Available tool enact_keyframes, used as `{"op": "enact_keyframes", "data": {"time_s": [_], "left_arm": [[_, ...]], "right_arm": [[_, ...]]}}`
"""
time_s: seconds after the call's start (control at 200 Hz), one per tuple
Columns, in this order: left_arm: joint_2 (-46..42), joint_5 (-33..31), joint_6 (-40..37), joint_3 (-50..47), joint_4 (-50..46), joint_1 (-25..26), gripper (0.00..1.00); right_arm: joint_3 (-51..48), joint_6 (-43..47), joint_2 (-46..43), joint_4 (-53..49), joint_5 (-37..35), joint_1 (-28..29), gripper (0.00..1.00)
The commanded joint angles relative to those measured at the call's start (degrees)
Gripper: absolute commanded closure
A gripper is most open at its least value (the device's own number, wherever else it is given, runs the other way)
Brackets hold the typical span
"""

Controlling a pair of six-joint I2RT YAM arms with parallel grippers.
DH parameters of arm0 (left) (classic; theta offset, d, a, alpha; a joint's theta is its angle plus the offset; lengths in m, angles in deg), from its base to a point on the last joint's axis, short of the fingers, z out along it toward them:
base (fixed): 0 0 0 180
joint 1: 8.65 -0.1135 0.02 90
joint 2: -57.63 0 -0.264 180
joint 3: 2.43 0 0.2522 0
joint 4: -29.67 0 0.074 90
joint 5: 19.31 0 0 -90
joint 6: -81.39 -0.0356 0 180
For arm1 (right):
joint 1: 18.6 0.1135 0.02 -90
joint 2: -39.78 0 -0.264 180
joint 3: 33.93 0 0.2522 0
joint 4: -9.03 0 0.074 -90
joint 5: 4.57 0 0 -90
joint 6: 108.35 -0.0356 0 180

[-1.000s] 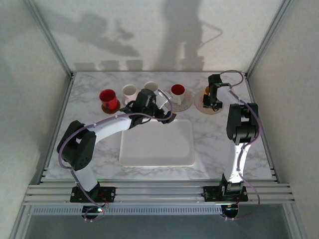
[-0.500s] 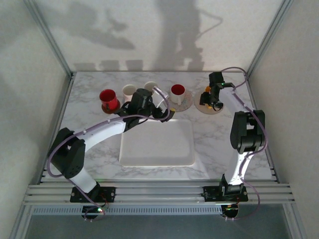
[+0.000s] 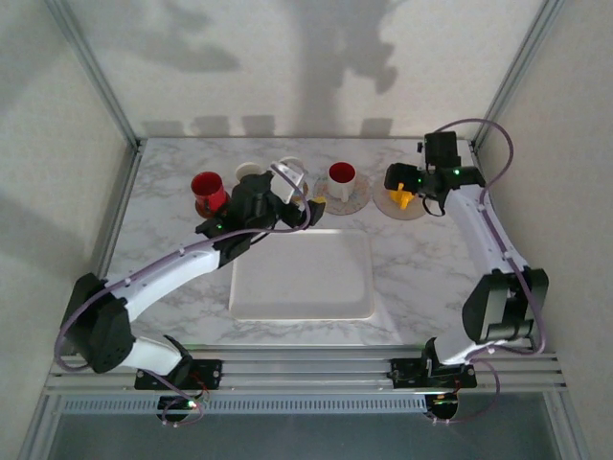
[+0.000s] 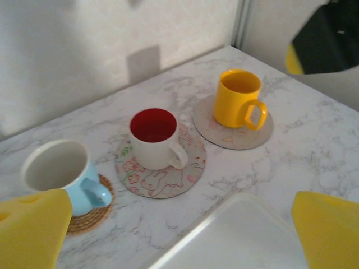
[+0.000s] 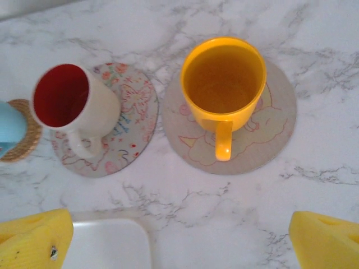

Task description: Place the cup by the coaster

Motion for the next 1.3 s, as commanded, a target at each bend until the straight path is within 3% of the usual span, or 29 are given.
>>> {"op": "enact_keyframes", "data": {"time_s": [0.0, 0.395, 0.641, 0.771, 0.956, 1.197, 1.297], "left_arm": [[-4.9, -6.6, 2.3, -2.1, 2.1, 0.3, 0.0], [-23.3, -25.9, 4.8, -17.6, 7.8, -0.7, 0.0], [-36.5, -31.1, 5.6, -27.7, 7.2, -4.7, 0.0], [-41.5, -31.0, 5.7, -32.5, 6.6, -9.5, 0.0], [-44.0, -31.3, 5.9, -40.2, 10.7, -14.7, 0.0], [-40.6, -32.6, 7.1, -45.5, 18.1, -19.9, 0.0], [-38.9, -34.1, 7.4, -47.4, 21.7, -21.3, 0.0]], "right_arm": [[-2.4, -0.2, -5.2, 0.6, 2.1, 0.4, 0.01], [-15.0, -0.1, -21.5, 9.2, 1.6, 0.4, 0.01], [-27.7, 0.1, -28.9, 18.3, 2.0, 0.4, 0.01], [-36.0, -0.1, -33.3, 25.3, 0.0, 0.5, 0.01], [-48.2, 0.5, -37.7, 39.9, -5.0, 0.5, 0.01], [-57.2, 4.5, -39.8, 45.9, -12.6, 0.5, 0.01], [-63.0, 5.0, -39.5, 54.0, -14.4, 0.5, 0.01]]}}
